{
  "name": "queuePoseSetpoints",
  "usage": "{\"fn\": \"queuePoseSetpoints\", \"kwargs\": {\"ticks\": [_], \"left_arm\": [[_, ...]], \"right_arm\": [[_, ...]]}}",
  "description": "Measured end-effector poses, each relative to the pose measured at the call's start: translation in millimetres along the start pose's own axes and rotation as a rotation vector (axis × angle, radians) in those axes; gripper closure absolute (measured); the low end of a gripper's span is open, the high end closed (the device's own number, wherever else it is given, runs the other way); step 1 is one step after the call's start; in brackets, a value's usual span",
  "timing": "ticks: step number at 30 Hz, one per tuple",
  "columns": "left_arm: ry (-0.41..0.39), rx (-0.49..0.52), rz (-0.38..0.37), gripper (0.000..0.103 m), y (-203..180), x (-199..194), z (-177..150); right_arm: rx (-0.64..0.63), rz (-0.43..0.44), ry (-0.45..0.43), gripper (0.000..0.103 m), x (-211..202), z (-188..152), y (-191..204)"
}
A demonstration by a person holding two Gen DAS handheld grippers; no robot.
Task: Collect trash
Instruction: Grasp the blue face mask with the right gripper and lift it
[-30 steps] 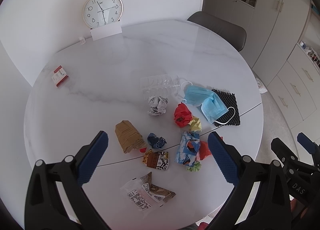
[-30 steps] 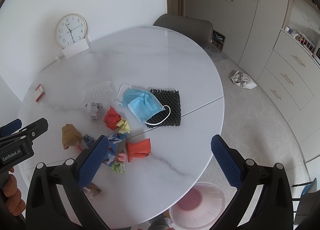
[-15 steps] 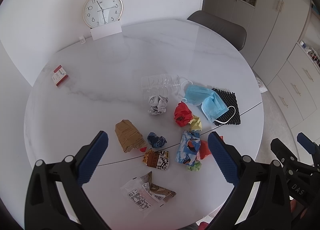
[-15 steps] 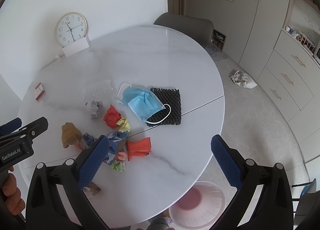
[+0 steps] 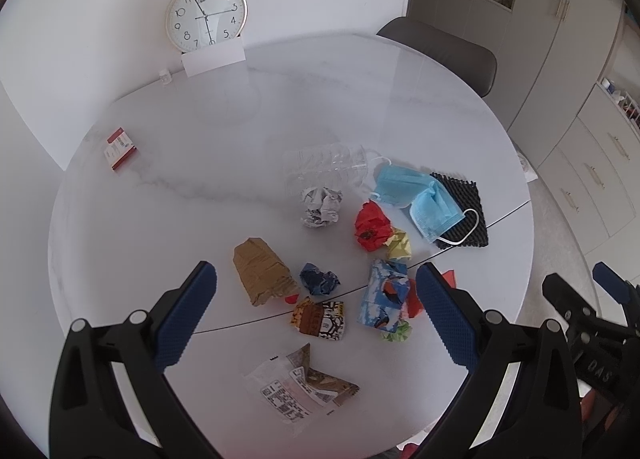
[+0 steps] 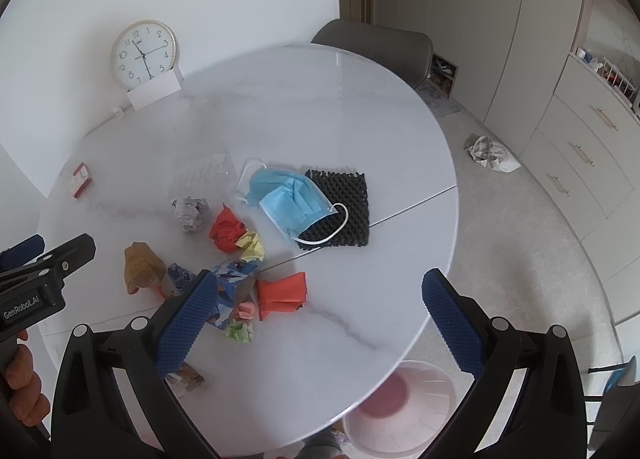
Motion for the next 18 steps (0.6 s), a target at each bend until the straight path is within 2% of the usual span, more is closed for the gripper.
{"fn": "queuePoseSetpoints", "kwargs": {"ticks": [3, 8, 11, 14, 18], "left_arm": [[0.019, -0.001, 0.005, 0.008, 11, 9, 2], [0.051, 0.012, 0.014, 0.008, 37, 28, 3], [0.073, 0.022, 0.016, 0.008, 52, 41, 5], [0.086, 0.024, 0.012, 0.008, 64, 53, 7], [0.108, 0.019, -0.008, 0.008, 70, 70, 13]], "right_arm": [[-0.021, 0.014, 0.002, 0.002, 25, 6, 6], [-0.116, 0.016, 0.016, 0.002, 88, 22, 33], [-0.156, -0.003, 0.044, 0.008, 127, 34, 50], [-0.125, -0.003, 0.080, 0.012, 161, 48, 59], [-0.011, -0.014, 0.170, 0.012, 202, 62, 67]]}}
Point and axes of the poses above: each gripper's, at about its wrist camera, not at the fingertips, and x roughly the way its jaws point, y to its left, z to its top, the point moved 2 cm from there along x, roughly the way its jaws point, and after that the axes turned 8 degrees about -z, right-handed, at the moved point
